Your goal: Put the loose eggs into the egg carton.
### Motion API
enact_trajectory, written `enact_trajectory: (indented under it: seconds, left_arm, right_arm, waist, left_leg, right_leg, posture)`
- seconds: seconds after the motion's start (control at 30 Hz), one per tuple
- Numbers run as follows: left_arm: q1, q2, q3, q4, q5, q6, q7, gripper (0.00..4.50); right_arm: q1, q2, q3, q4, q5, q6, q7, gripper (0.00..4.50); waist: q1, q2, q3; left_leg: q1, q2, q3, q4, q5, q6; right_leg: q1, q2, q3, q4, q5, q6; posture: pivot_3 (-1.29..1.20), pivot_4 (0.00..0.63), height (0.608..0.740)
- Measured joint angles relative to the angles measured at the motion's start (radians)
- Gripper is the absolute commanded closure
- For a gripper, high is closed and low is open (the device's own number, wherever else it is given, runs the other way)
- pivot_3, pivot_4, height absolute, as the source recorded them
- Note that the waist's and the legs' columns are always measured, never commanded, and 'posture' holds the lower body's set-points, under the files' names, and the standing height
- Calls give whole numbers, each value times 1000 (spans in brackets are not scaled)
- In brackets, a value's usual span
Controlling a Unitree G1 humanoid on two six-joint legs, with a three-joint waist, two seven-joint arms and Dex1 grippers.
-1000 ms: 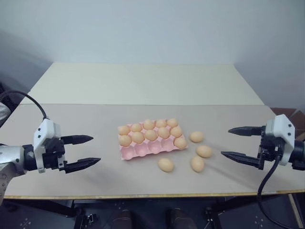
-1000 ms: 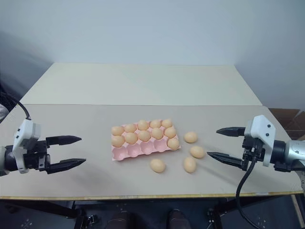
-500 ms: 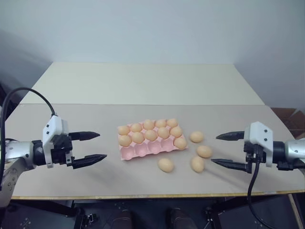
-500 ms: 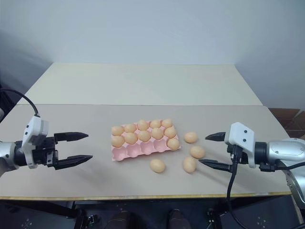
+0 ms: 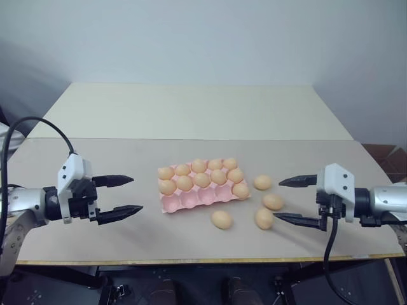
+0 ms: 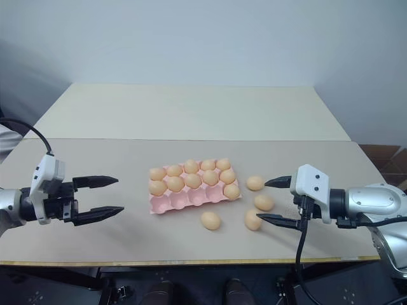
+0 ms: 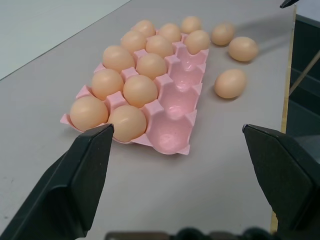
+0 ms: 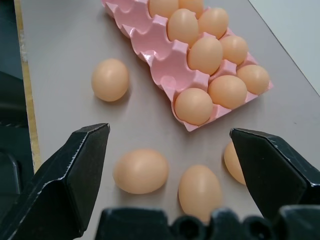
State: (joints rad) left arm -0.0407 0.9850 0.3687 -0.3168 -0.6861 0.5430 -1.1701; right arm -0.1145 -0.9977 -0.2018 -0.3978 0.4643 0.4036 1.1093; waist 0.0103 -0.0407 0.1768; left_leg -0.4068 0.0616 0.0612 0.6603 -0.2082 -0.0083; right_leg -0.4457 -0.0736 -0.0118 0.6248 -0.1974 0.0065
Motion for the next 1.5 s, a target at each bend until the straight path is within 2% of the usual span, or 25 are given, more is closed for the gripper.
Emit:
enact_trajectory:
  seconds: [0.1,0.23,0.4,0.5,0.67,0.8,0.97,1.23,1.33,1.43,1.47,1.5]
  left_arm:
    - [1,0,-1,-1,0,0,0,0]
    - [0,-1,-5,-1,1,-1,0,0]
    - [1,-1,-8,-2,2,-2,0,0]
    - [10,-1,-8,-3,3,-2,1,0]
    - [30,-1,7,-5,4,-4,0,0]
    - [38,-1,7,-6,5,-7,0,0]
    - [42,-1,7,-7,13,-15,0,0]
    - [61,-1,9,-17,16,-17,0,0]
    - [73,-1,15,-22,16,-17,0,0]
    - [74,-1,19,-22,17,-17,2,0]
    - [73,-1,19,-23,17,-17,2,0]
    - [73,-1,20,-23,17,-17,2,0]
  right_arm:
    - [-62,29,59,61,-62,-10,-40,22]
    - [-215,93,179,188,-165,-27,-92,22]
    - [-309,109,241,291,-236,-48,-93,22]
    - [-304,101,241,291,-233,-48,-56,22]
    - [-211,49,225,210,-174,-48,51,22]
    - [-155,33,227,130,-165,-72,107,22]
    - [-109,17,278,110,-230,-166,131,22]
    - [-140,33,348,158,-319,-238,115,22]
    - [-146,42,365,182,-344,-269,115,620]
    - [-155,64,387,196,-361,-279,113,1604]
    - [-160,68,390,196,-363,-283,113,1818]
    - [-165,71,391,197,-364,-284,113,1832]
  waist:
    - [-5,0,0]
    - [-12,0,0]
    - [-9,0,0]
    - [-6,0,0]
    - [-1,0,0]
    - [-3,0,0]
    - [-1,0,0]
    - [-1,0,0]
    - [-1,0,0]
    - [-1,0,0]
    - [-1,0,0]
    - [-1,0,0]
  left_leg:
    - [1,0,0,0,0,0]
    - [1,0,0,0,0,0]
    - [-4,0,0,0,0,0]
    - [-8,-1,0,0,0,1]
    - [-8,0,0,0,0,1]
    - [-7,1,0,1,1,1]
    - [-6,1,0,1,2,0]
    - [-6,2,1,1,2,0]
    - [-6,2,1,1,2,0]
    - [-6,2,1,1,2,0]
    - [-6,2,1,1,2,0]
    - [-6,2,1,1,2,0]
  right_leg:
    - [0,0,0,1,0,0]
    - [-1,1,0,2,0,0]
    - [-4,1,1,2,0,0]
    - [-7,1,1,2,3,5]
    - [-9,1,1,2,4,6]
    - [-9,2,1,4,1,0]
    - [-9,2,1,5,1,-1]
    - [-9,3,1,5,1,-1]
    - [-9,3,1,5,1,-1]
    - [-9,3,1,5,1,-1]
    - [-9,4,1,5,1,-1]
    - [-9,4,1,5,1,-1]
  posture:
    - [0,150,740]
    - [0,150,740]
    - [0,150,740]
    - [0,150,740]
    - [0,150,740]
    - [0,150,740]
    - [0,150,740]
    - [0,150,740]
    - [0,150,740]
    - [0,150,740]
    - [0,150,740]
    - [0,150,740]
